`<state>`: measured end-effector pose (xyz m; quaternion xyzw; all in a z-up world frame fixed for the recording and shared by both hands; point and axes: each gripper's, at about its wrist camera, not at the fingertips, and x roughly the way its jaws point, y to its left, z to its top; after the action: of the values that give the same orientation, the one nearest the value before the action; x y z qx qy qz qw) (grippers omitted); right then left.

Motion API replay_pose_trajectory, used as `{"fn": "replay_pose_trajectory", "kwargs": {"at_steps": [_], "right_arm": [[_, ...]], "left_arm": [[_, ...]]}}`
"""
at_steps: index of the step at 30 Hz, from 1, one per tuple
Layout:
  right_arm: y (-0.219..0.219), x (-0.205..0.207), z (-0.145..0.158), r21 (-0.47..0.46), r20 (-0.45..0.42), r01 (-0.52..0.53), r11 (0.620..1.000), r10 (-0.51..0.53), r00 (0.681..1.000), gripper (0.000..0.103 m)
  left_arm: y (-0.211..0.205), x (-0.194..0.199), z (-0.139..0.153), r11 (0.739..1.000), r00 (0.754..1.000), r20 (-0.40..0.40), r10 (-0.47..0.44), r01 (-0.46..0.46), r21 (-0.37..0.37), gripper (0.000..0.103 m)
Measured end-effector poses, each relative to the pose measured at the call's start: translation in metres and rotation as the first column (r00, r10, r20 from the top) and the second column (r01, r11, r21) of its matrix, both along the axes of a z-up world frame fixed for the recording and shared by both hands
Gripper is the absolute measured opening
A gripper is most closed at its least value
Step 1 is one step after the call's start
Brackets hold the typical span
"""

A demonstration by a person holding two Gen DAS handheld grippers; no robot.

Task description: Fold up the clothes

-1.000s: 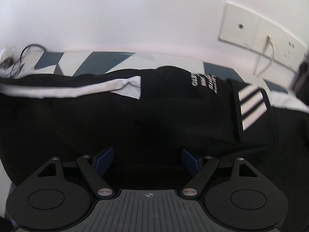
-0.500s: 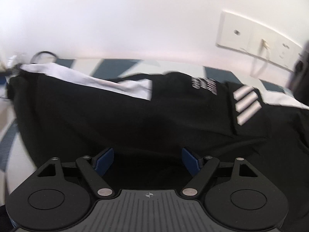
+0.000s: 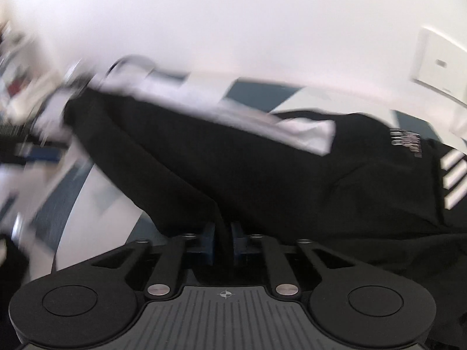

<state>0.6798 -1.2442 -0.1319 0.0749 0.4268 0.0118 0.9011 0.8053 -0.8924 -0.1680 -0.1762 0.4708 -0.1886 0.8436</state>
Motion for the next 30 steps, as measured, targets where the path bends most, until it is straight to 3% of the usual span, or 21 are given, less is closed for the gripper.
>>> {"fn": "replay_pose_trajectory", "kwargs": {"at_steps": [5, 10, 12, 13, 15, 16, 17, 21, 22, 24, 25, 26, 30], "right_arm": [[-0.031, 0.002, 0.003, 0.028, -0.002, 0.119, 0.992, -0.119, 0.993, 0.008], [-0.065, -0.01, 0.003, -0.038, -0.001, 0.26, 0.965, -0.261, 0.965, 0.001], [-0.075, -0.016, 0.003, -0.021, -0.014, 0.261, 0.965, -0.261, 0.965, 0.002], [-0.077, -0.019, 0.004, -0.016, -0.015, 0.24, 0.971, -0.24, 0.971, 0.006], [-0.062, -0.024, 0.007, -0.038, -0.012, 0.127, 0.991, -0.128, 0.992, 0.029], [-0.051, -0.028, 0.007, -0.054, -0.007, 0.056, 0.997, -0.056, 0.998, 0.046], [-0.038, -0.032, 0.007, -0.081, 0.003, -0.015, 0.997, 0.015, 1.0, 0.053], [0.007, -0.029, -0.009, -0.263, -0.002, -0.175, 0.949, 0.181, 0.983, 0.065], [0.01, -0.026, -0.014, -0.262, -0.012, -0.177, 0.949, 0.18, 0.984, 0.062], [0.007, -0.021, -0.016, -0.215, -0.001, -0.146, 0.966, 0.15, 0.989, 0.044], [0.004, -0.017, -0.016, -0.191, 0.008, -0.123, 0.974, 0.126, 0.992, 0.011], [0.0, -0.013, -0.016, -0.167, 0.015, -0.099, 0.981, 0.103, 0.995, 0.003], [-0.026, -0.009, -0.011, -0.103, 0.067, 0.043, 0.994, -0.036, 0.997, 0.0]], "left_arm": [[-0.011, 0.012, -0.006, 0.999, 1.0, -0.012, 0.02, -0.021, -0.03, 0.055], [-0.011, 0.028, -0.016, 0.992, 0.995, -0.021, 0.099, -0.1, -0.071, 0.055], [-0.008, 0.034, -0.018, 0.987, 0.991, -0.024, 0.128, -0.13, -0.089, 0.055], [-0.007, 0.036, -0.017, 0.988, 0.991, -0.02, 0.134, -0.135, -0.08, 0.055], [-0.004, 0.038, -0.013, 0.988, 0.99, -0.007, 0.139, -0.139, -0.06, 0.055], [-0.003, 0.039, -0.012, 0.989, 0.99, 0.0, 0.141, -0.141, -0.051, 0.055], [0.0, 0.04, -0.012, 0.988, 0.99, -0.002, 0.143, -0.143, -0.052, 0.056], [0.012, 0.045, -0.016, 0.985, 0.988, -0.02, 0.154, -0.155, -0.072, 0.059], [0.014, 0.045, -0.017, 0.984, 0.987, -0.022, 0.158, -0.159, -0.085, 0.059], [0.015, 0.044, -0.018, 0.982, 0.986, -0.015, 0.165, -0.165, -0.091, 0.06], [0.016, 0.044, -0.019, 0.981, 0.986, -0.011, 0.168, -0.168, -0.094, 0.06], [0.015, 0.044, -0.019, 0.981, 0.985, -0.002, 0.173, -0.172, -0.089, 0.06], [0.013, 0.048, -0.022, 0.971, 0.977, 0.016, 0.215, -0.212, -0.115, 0.06]]}}
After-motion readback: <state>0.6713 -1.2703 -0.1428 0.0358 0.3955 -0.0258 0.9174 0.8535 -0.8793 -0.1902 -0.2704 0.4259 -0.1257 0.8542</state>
